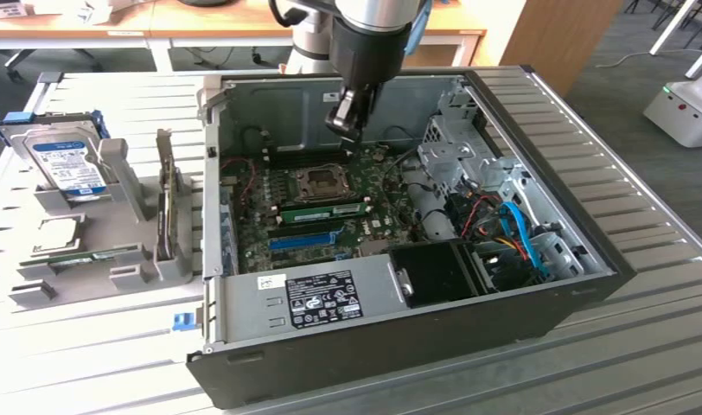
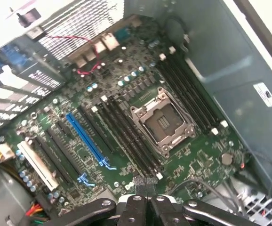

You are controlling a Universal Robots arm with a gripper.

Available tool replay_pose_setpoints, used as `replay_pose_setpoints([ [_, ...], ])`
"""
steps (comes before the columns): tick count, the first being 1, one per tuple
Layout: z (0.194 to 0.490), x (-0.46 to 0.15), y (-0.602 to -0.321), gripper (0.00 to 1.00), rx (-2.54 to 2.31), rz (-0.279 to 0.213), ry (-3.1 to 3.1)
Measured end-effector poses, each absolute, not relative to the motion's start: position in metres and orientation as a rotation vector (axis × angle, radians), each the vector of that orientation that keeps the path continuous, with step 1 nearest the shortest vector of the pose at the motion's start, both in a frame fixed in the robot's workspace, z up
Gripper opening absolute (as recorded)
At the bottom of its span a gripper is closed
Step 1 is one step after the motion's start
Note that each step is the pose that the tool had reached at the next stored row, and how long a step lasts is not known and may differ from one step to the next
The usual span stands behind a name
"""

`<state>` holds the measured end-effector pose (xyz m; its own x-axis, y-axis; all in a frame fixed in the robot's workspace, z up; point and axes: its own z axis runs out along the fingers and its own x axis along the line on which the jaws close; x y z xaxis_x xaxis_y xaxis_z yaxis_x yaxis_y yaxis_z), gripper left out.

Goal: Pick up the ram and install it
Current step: 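Press down the ram until it locks into place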

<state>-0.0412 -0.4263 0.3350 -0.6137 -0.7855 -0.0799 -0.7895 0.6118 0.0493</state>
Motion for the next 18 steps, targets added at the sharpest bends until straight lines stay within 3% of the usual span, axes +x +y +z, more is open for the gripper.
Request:
replay_pose_setpoints([
  [18, 0.3345, -0.0412, -0.4263, 0.11, -0.962, 0.111, 2.925],
])
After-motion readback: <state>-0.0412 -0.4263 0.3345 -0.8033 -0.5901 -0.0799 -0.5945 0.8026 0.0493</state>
